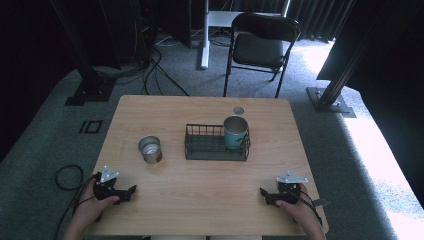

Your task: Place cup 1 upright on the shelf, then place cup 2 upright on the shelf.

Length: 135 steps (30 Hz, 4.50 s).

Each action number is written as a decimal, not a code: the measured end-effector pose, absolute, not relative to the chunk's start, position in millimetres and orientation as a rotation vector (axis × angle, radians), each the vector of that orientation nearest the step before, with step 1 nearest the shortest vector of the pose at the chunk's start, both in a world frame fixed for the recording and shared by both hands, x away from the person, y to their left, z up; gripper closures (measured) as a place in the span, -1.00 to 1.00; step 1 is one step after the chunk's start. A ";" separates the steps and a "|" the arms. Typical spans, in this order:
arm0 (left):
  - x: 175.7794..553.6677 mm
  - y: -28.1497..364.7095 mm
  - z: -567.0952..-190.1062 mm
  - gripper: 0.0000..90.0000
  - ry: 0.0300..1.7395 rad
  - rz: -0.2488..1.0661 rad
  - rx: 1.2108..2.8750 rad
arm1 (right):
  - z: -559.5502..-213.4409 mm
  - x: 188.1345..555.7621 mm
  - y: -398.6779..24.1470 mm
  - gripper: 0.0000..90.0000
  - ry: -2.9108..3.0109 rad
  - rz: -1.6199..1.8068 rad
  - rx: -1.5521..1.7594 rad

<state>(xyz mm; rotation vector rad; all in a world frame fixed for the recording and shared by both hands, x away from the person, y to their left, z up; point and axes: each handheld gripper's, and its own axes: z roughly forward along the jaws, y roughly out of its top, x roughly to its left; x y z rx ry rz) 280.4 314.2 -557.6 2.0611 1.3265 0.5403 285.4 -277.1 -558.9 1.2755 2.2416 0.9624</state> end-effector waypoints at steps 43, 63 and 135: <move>276.2 313.7 -547.8 -0.93 1.167 0.461 2.080 | -558.9 283.9 -278.4 -0.75 2.250 0.967 1.267; 294.2 294.5 -531.0 -0.89 1.113 0.498 1.973 | -558.9 283.9 -278.4 -0.75 2.250 0.966 1.267; 375.0 247.5 -512.1 -0.92 1.109 0.621 1.877 | -558.9 283.8 -278.4 -0.75 2.250 0.966 1.266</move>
